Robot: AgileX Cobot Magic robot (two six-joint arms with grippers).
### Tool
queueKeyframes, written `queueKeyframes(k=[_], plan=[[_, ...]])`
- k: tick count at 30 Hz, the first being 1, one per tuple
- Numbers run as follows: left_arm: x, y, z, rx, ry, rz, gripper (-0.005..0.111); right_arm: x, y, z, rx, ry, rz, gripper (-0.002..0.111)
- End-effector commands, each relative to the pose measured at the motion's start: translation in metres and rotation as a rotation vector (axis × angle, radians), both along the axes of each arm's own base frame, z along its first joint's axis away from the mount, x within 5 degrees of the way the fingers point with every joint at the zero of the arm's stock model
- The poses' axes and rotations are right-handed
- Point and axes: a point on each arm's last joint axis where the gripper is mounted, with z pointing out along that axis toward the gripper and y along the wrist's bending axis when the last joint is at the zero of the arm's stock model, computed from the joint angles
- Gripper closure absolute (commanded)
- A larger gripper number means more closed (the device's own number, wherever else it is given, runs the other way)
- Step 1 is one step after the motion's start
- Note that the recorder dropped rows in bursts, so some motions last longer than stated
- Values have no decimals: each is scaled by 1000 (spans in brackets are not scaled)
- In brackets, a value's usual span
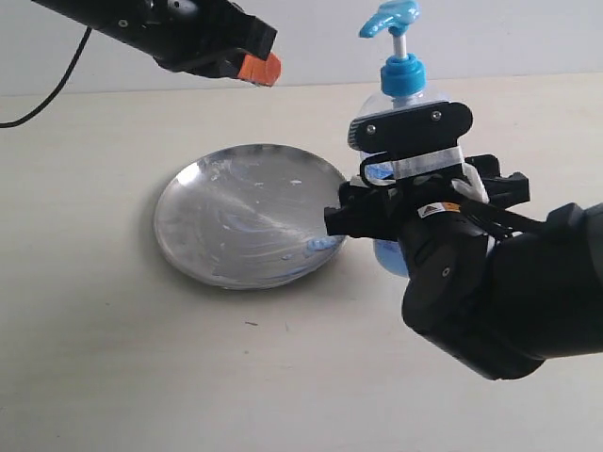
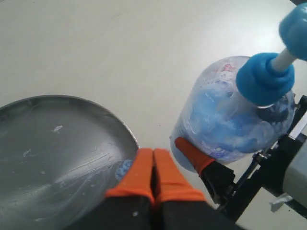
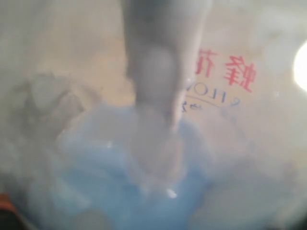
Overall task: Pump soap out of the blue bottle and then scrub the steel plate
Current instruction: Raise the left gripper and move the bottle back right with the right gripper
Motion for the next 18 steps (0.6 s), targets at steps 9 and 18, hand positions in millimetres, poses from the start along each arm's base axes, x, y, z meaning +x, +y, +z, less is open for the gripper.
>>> queueKeyframes(k=[9,18], plan=[[-5,4,17,-46,-25,43,107,27,-32,9,75,-78,-114,108],[-1,5,19,-68,-39,85,107,31,-60,-6,202,-76,-100,108]])
